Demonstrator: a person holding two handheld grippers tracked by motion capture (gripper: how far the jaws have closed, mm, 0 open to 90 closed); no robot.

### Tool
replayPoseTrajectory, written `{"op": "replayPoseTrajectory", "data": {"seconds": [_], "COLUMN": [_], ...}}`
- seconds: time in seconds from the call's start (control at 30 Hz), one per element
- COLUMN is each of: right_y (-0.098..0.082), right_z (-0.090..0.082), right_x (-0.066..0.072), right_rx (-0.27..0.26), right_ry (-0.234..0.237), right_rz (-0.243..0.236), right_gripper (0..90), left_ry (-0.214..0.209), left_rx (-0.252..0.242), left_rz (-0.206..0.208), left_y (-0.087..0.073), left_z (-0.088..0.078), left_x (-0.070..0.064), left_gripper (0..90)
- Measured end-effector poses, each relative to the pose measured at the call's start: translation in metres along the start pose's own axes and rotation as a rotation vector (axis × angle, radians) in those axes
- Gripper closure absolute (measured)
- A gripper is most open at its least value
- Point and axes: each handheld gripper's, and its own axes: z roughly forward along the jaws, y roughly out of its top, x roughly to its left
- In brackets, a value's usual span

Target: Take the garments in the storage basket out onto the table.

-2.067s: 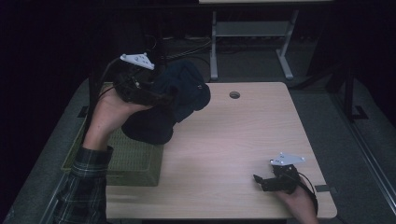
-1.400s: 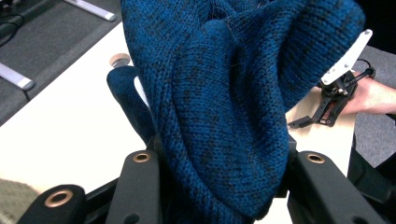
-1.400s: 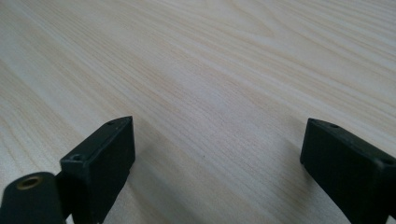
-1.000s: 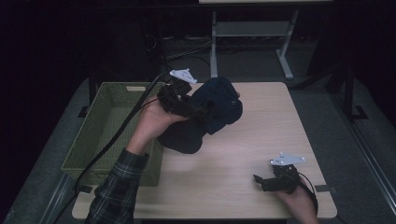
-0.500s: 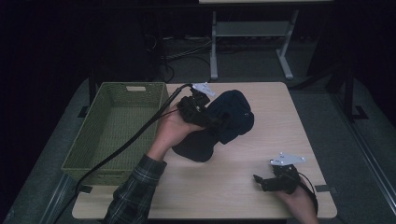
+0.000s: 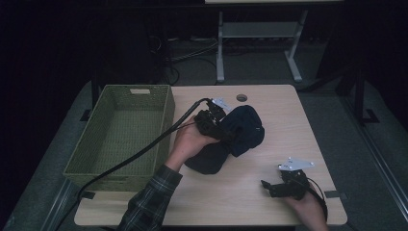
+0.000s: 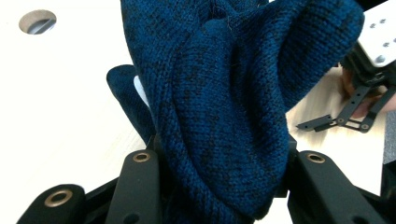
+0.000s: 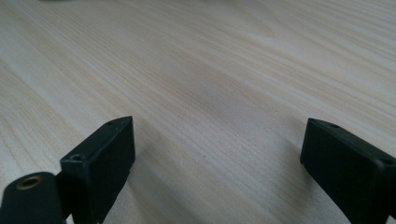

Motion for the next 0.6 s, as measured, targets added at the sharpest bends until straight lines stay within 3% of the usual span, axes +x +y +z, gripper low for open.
{"op": "replayPoseTrajectory", "data": {"seconds": [0.2, 0.6], "right_y": [0.000, 0.000], "right_z": [0.000, 0.000], "right_x": [0.000, 0.000], "right_rx": [0.000, 0.000], "right_ry": [0.000, 0.002], "right_rz": [0.001, -0.001], "right_gripper": [9.9, 9.9], "left_ry": [0.004, 0.032], "left_rx": [0.027, 0.080], "left_rz": [-0.023, -0.093], "left_y": [-0.004, -0.021], "left_z": [0.020, 0.055], "left_x": [0.004, 0.028], "left_gripper": [58.2, 57.2]}}
